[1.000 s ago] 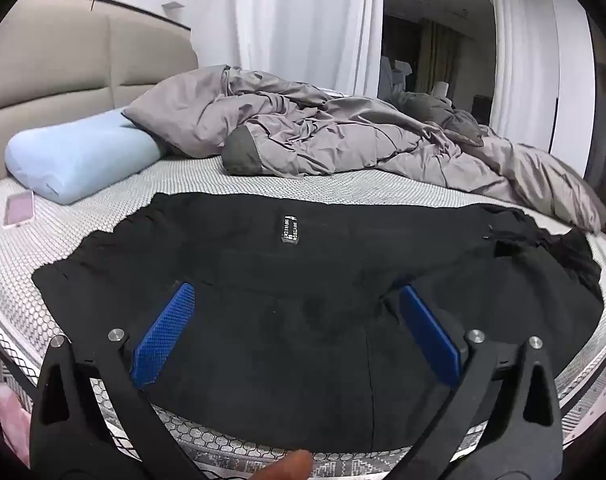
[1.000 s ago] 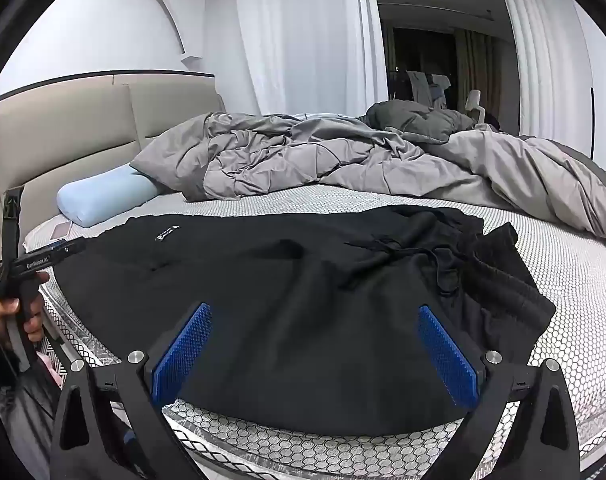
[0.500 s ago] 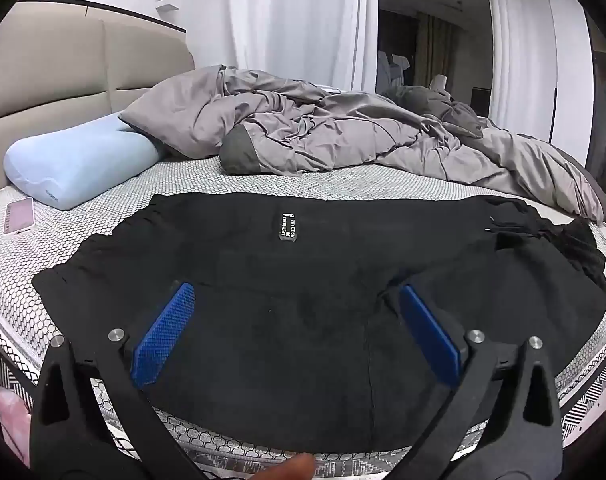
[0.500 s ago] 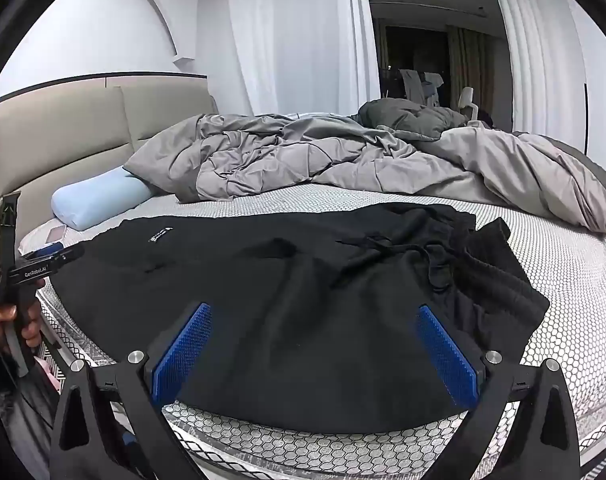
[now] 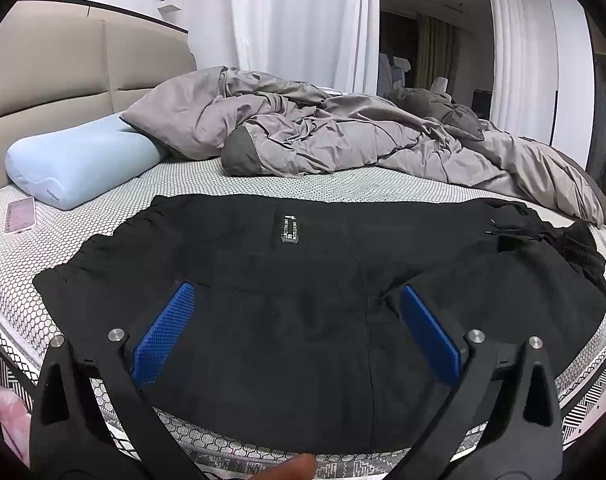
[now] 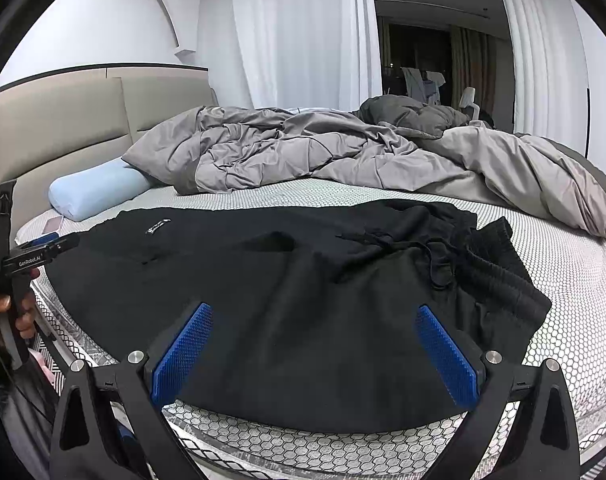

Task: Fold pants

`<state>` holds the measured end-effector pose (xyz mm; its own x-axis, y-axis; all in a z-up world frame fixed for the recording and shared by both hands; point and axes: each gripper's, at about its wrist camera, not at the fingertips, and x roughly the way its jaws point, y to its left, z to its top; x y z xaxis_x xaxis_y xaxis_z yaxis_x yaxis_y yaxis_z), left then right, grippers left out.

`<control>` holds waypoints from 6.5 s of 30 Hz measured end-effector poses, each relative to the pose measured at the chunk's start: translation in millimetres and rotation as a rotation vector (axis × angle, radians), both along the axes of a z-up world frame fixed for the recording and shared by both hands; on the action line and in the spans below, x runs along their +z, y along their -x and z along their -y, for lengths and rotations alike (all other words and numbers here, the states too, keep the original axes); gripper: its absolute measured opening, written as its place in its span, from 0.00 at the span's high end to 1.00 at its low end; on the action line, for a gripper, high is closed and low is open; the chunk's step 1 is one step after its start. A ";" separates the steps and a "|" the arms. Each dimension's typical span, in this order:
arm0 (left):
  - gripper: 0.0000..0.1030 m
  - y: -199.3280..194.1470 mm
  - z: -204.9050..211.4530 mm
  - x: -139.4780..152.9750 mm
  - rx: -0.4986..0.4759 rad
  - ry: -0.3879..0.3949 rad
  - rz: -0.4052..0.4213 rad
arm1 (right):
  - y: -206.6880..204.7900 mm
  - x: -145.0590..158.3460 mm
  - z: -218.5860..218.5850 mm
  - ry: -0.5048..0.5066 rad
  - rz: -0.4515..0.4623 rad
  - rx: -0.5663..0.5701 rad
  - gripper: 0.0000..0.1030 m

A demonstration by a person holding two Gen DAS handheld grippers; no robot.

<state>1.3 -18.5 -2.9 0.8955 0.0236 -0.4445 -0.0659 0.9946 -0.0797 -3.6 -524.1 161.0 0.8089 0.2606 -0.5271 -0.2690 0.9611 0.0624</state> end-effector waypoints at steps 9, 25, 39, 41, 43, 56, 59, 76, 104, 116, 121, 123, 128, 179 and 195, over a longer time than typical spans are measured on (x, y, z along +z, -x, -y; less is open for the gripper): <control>0.01 -1.2 -7.2 1.6 0.009 0.003 -0.003 | -0.3 -2.3 -0.8 -0.003 -0.001 -0.003 0.00; 0.01 0.9 -10.0 -0.1 0.014 0.006 -0.001 | 4.4 -0.8 -1.6 0.013 0.001 -0.009 0.00; 0.01 1.7 -6.4 0.9 0.022 0.020 0.012 | -2.6 -5.9 -1.7 0.013 -0.025 -0.011 0.00; 0.01 1.4 -5.4 0.5 0.022 0.020 0.013 | -1.4 -5.4 -1.8 0.010 -0.018 -0.005 0.00; 0.01 1.0 -6.2 1.3 0.023 0.016 0.009 | -1.1 -5.6 -2.3 0.015 -0.017 -0.004 0.00; 0.01 5.5 -8.4 2.0 0.016 0.029 0.021 | -1.2 -4.9 -5.1 0.023 -0.005 -0.012 0.00; 0.01 6.9 -8.8 2.3 0.013 0.025 0.019 | -1.8 -3.7 -4.8 0.021 0.008 -0.024 0.00; 0.01 32.4 -98.8 14.5 0.197 0.155 -0.077 | -30.6 12.8 40.3 0.005 -0.086 -0.087 0.00; 0.10 -6.6 -172.3 -38.3 0.351 0.343 -0.246 | -106.4 -67.7 200.0 -0.431 -0.340 -0.306 0.75; 0.11 25.9 -173.1 -22.0 0.325 0.311 -0.236 | -33.8 -43.1 226.2 -0.283 -0.335 -0.492 0.53; 0.11 26.1 -161.9 3.0 0.295 0.286 -0.171 | -41.8 11.3 225.0 -0.219 -0.200 -0.455 0.42; 0.09 16.4 -143.1 17.3 0.226 0.276 -0.124 | -67.5 23.2 221.5 -0.211 -0.193 -0.420 0.42; 0.00 -16.8 -90.9 35.8 0.098 0.193 -0.033 | -184.6 28.6 205.6 -0.293 -0.288 -0.254 0.39; 1.00 10.7 -289.8 -58.0 0.334 0.708 -0.201 | -15.0 -20.7 206.8 -0.367 -0.227 -0.366 0.12; 1.00 34.7 -272.3 -34.3 0.364 0.657 -0.157 | -37.2 -80.6 225.6 -0.507 -0.286 -0.468 0.89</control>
